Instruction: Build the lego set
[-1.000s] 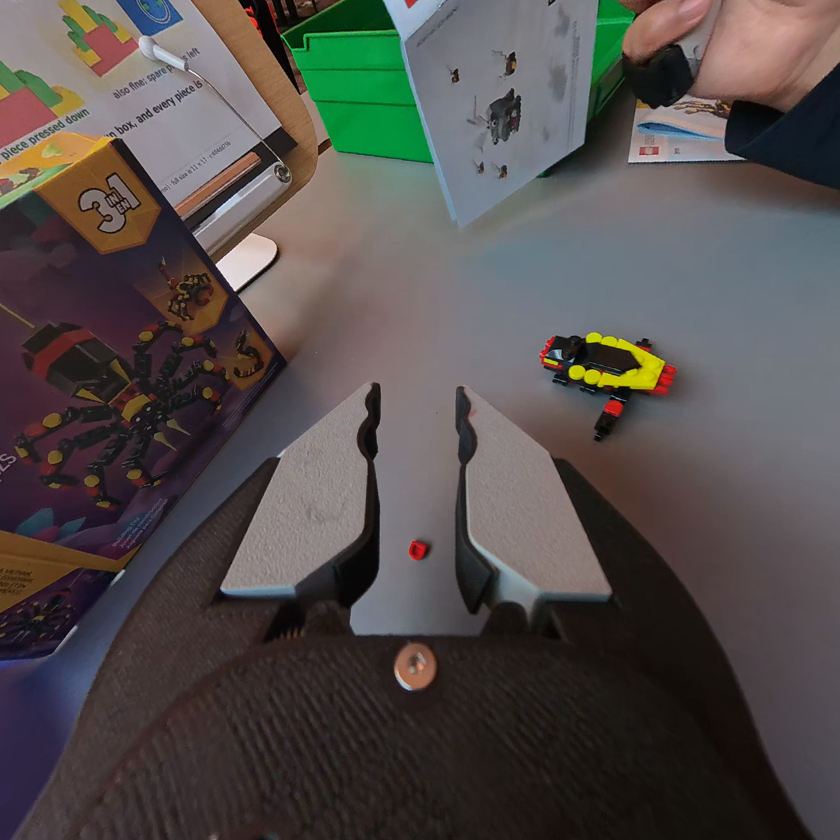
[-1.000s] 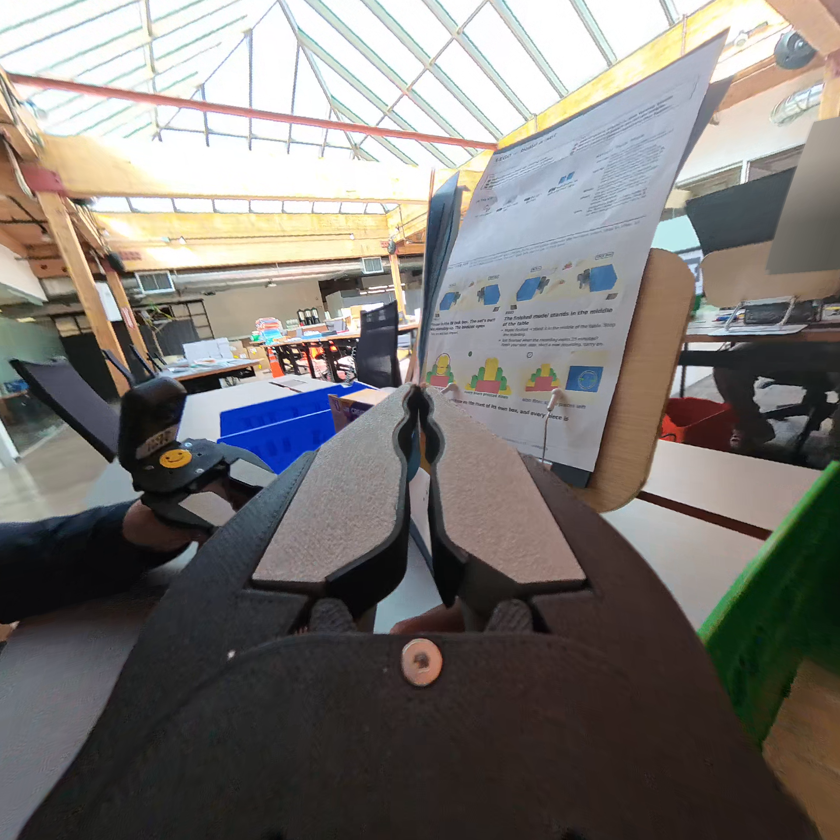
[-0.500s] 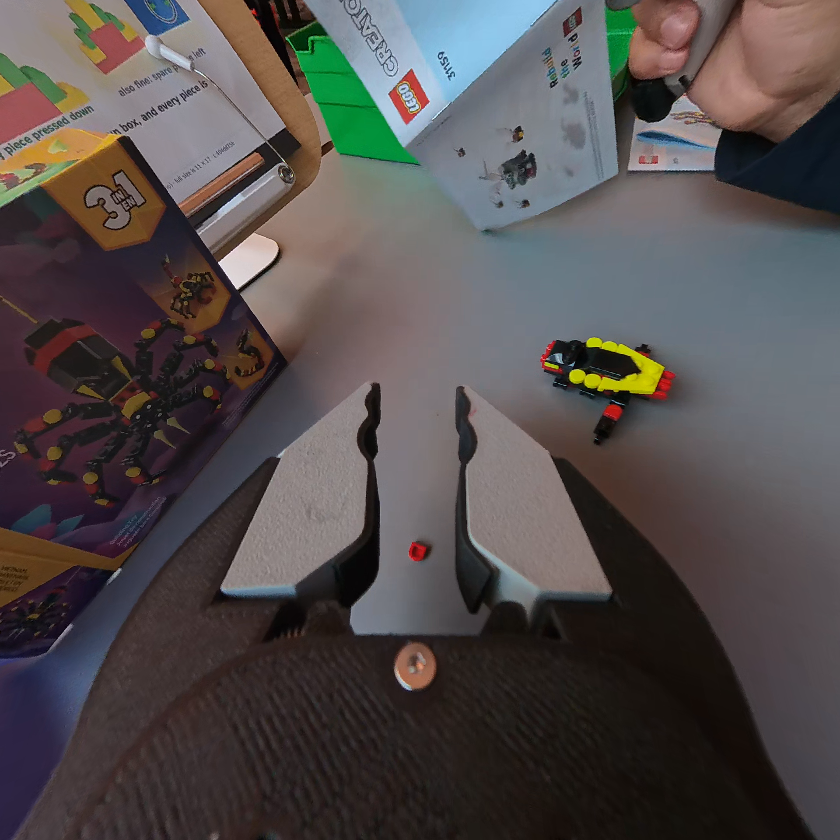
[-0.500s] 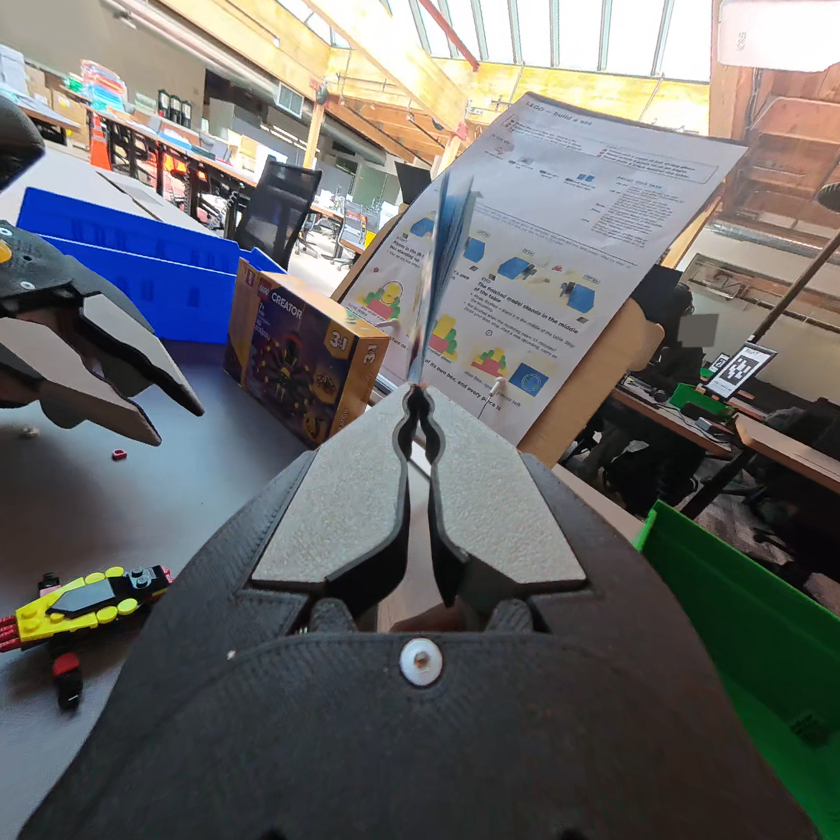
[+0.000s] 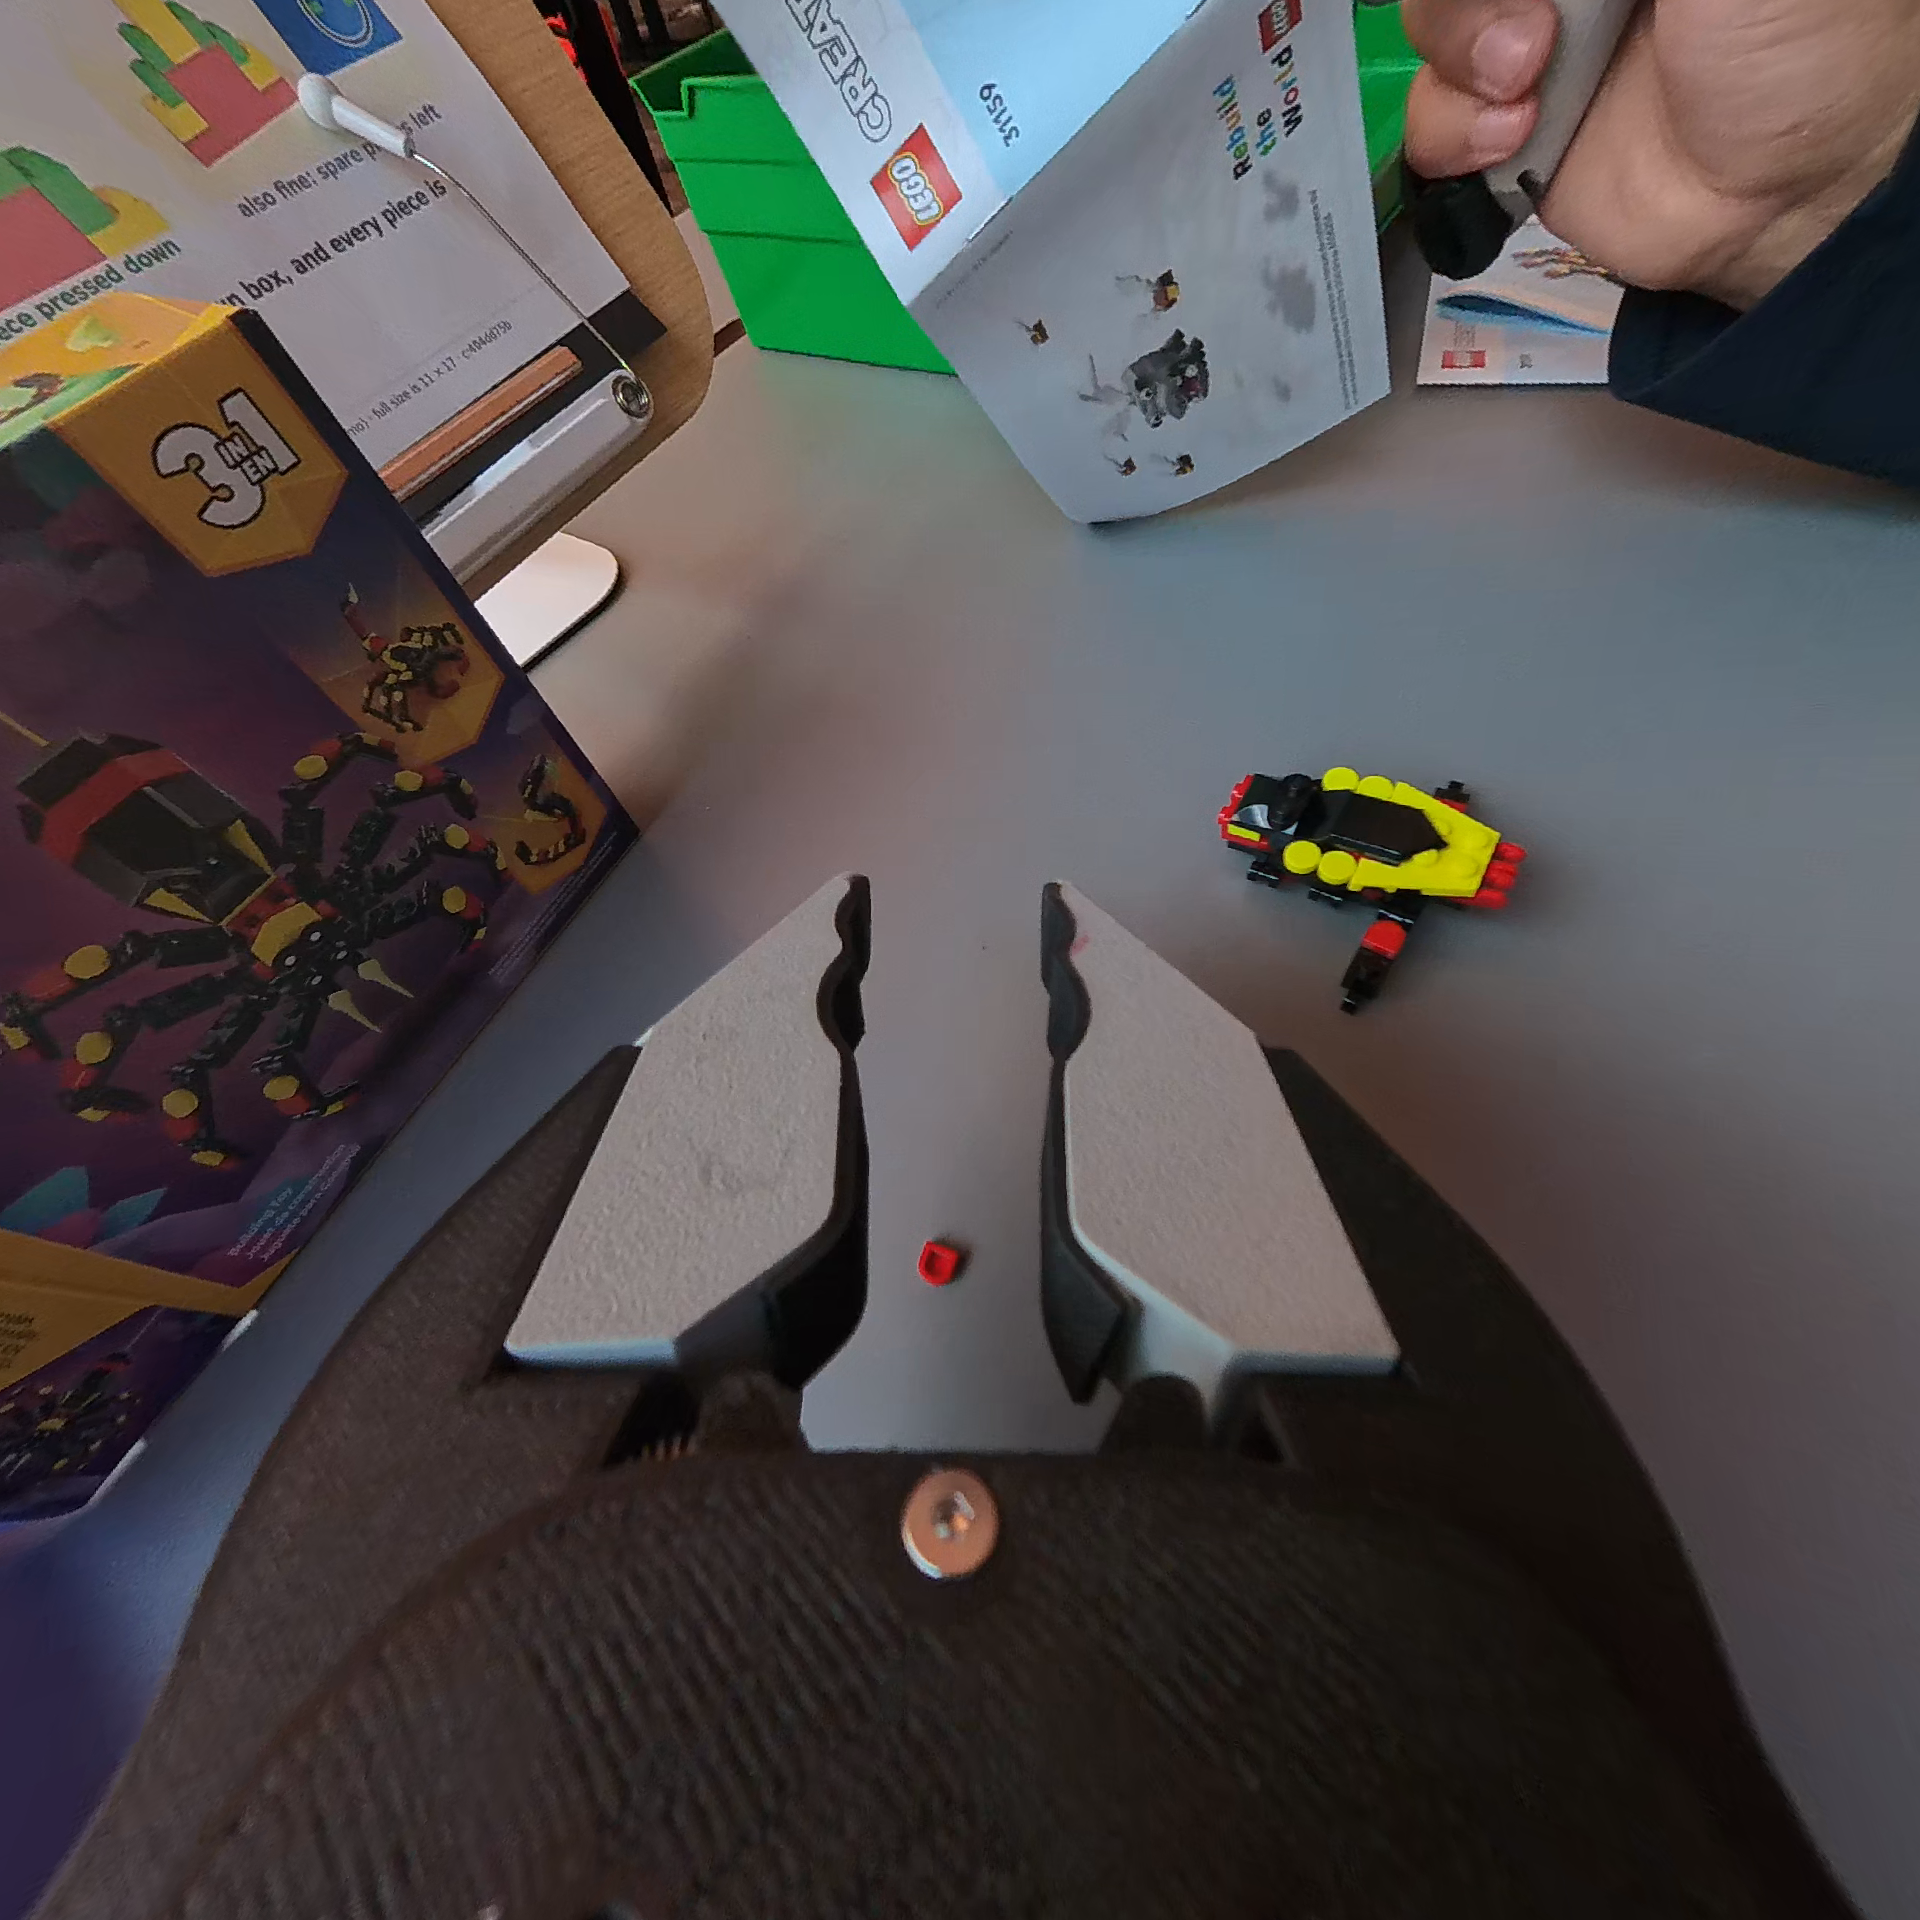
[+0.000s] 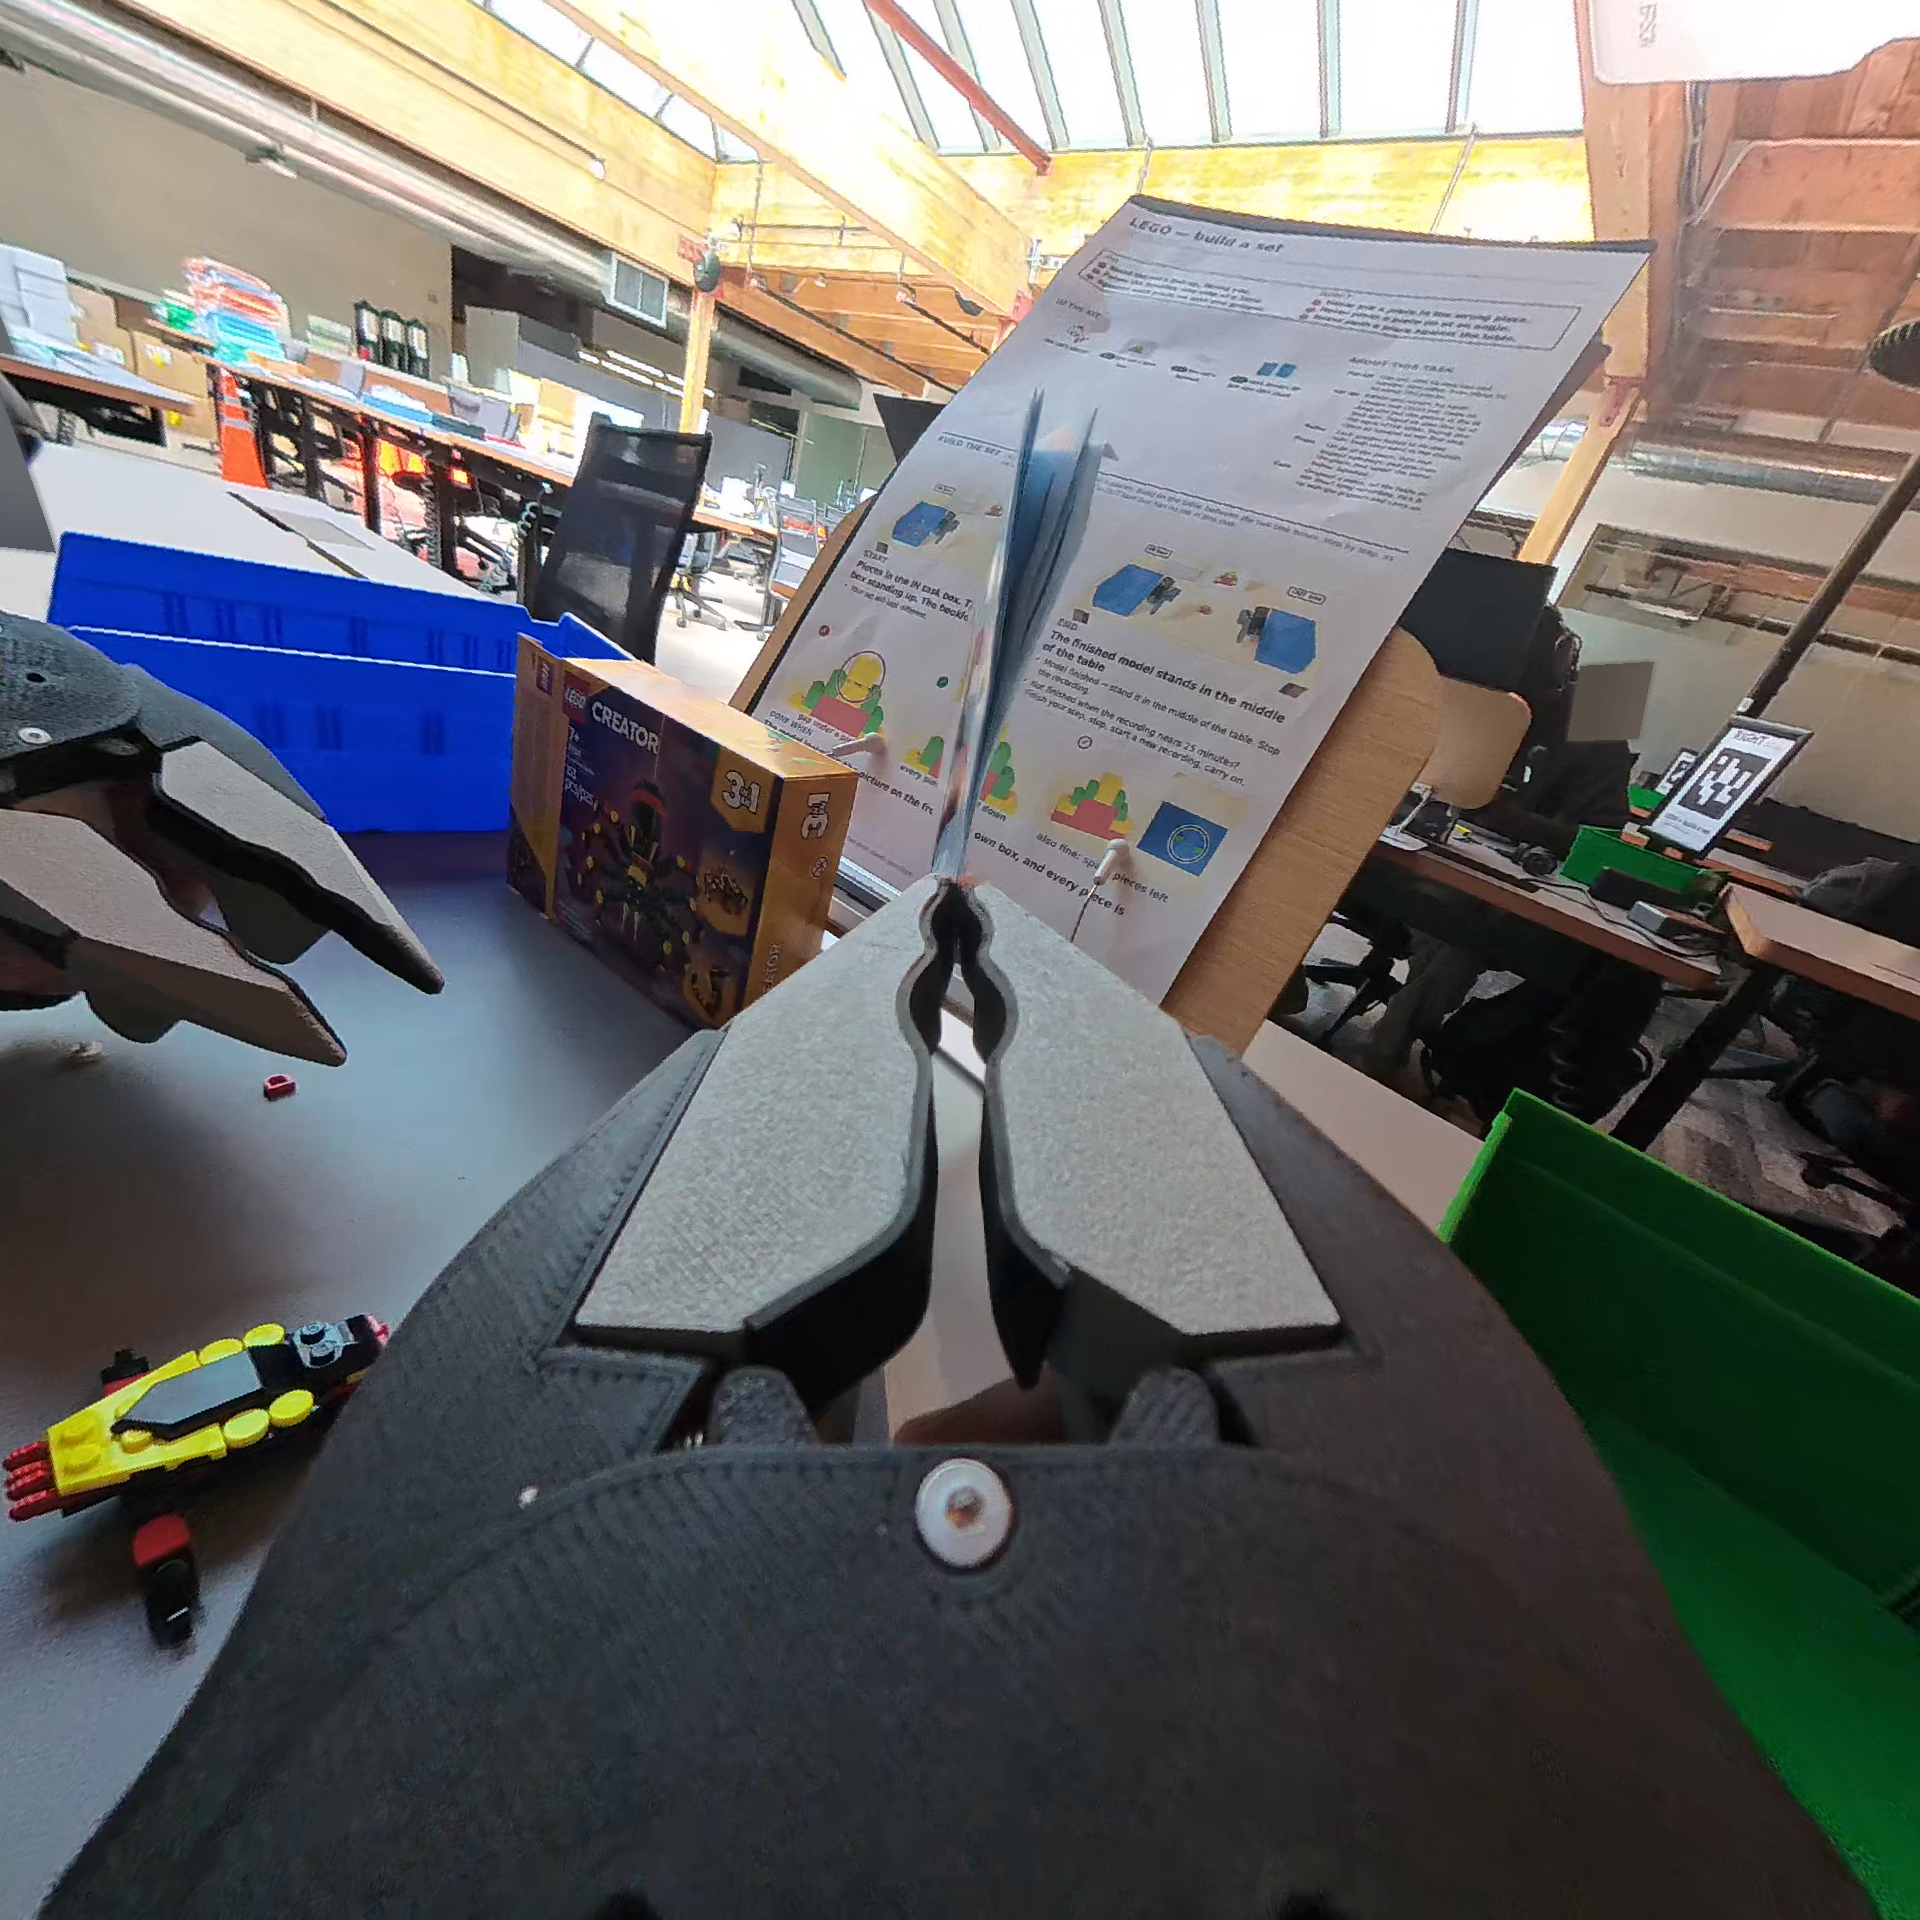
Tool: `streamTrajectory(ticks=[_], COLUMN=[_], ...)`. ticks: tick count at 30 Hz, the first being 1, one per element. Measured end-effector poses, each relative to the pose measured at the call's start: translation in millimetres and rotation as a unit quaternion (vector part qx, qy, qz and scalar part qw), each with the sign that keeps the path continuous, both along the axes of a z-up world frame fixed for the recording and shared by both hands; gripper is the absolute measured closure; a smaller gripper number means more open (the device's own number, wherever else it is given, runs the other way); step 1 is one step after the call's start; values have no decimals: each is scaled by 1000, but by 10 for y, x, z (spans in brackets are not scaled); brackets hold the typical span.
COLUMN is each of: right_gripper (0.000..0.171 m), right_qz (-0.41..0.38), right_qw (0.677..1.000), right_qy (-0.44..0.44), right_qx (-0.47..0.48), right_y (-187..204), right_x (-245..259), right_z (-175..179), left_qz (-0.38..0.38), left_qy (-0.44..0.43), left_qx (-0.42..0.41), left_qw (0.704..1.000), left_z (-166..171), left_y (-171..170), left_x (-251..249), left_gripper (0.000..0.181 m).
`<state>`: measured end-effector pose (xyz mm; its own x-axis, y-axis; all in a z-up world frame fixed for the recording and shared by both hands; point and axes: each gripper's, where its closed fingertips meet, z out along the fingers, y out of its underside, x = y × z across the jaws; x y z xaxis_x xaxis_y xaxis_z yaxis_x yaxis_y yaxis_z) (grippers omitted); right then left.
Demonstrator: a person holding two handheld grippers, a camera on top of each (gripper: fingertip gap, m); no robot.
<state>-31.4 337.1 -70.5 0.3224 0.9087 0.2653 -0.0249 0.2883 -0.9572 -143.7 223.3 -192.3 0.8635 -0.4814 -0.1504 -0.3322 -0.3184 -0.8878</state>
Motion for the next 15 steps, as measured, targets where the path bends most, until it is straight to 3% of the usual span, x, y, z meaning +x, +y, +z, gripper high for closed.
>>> streamTrajectory(ticks=[9,15], right_gripper=[171,171], right_qz=[13,19], right_qw=[999,972], right_qy=[-42,-186], right_qx=[26,144], right_y=[-106,-339], right_x=[-109,-381], right_z=[-144,-649], left_qz=[0,-6], left_qy=[2,4], left_qx=[-1,-4], left_qw=[1000,1000], left_z=[-9,-30], left_y=[0,-6], left_x=[8,42], left_gripper=[150,151])
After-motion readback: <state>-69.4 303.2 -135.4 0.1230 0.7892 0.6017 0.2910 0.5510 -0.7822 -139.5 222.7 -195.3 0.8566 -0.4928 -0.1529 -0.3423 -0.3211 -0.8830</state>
